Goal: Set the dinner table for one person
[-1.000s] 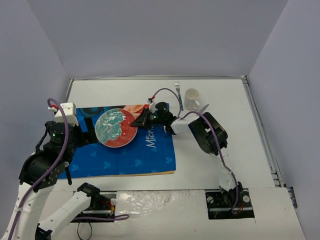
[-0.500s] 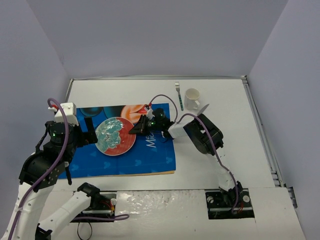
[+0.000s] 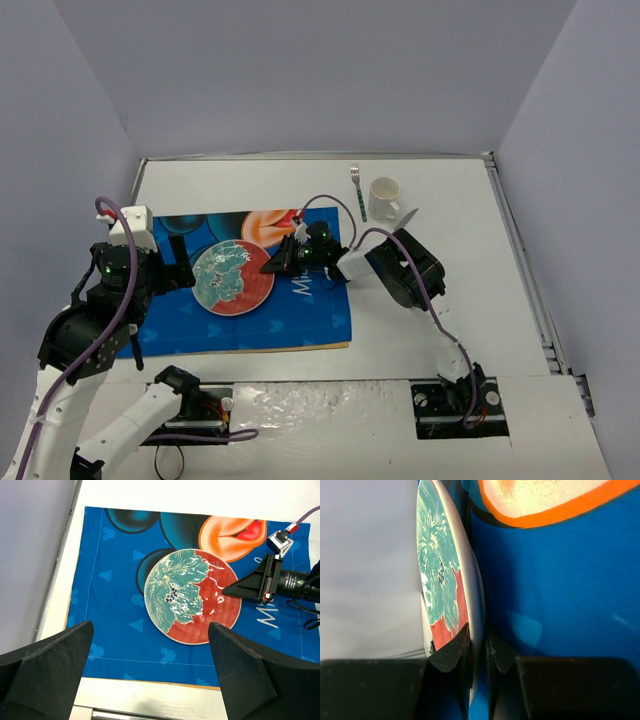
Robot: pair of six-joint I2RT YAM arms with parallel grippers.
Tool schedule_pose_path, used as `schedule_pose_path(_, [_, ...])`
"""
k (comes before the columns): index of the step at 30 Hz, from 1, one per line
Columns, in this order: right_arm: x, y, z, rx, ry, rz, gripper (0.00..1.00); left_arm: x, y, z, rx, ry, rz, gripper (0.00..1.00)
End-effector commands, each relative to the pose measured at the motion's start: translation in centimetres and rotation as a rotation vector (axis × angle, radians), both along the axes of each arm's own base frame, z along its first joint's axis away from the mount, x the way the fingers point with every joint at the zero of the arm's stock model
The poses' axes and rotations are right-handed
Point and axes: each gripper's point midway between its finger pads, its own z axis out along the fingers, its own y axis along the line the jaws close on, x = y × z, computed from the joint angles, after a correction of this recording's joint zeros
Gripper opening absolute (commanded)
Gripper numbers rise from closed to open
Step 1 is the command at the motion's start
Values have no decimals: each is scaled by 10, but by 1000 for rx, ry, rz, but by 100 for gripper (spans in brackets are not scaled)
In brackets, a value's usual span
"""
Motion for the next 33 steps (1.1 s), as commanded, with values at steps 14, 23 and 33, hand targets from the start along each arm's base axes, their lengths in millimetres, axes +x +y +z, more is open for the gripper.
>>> schedule_pose_path(14, [30,-35,42,-234,-273,-38,85,6,1,7,-8,-29,19,97])
schedule_pose_path(23, [47,-120,89,-674,-496,-117,89,12,-4,-10,-3,3,6,97])
schedule_pose_path(33, [92,-242,187,-1087,-684,-274,86,9,-8,-67,-18,53,1,97])
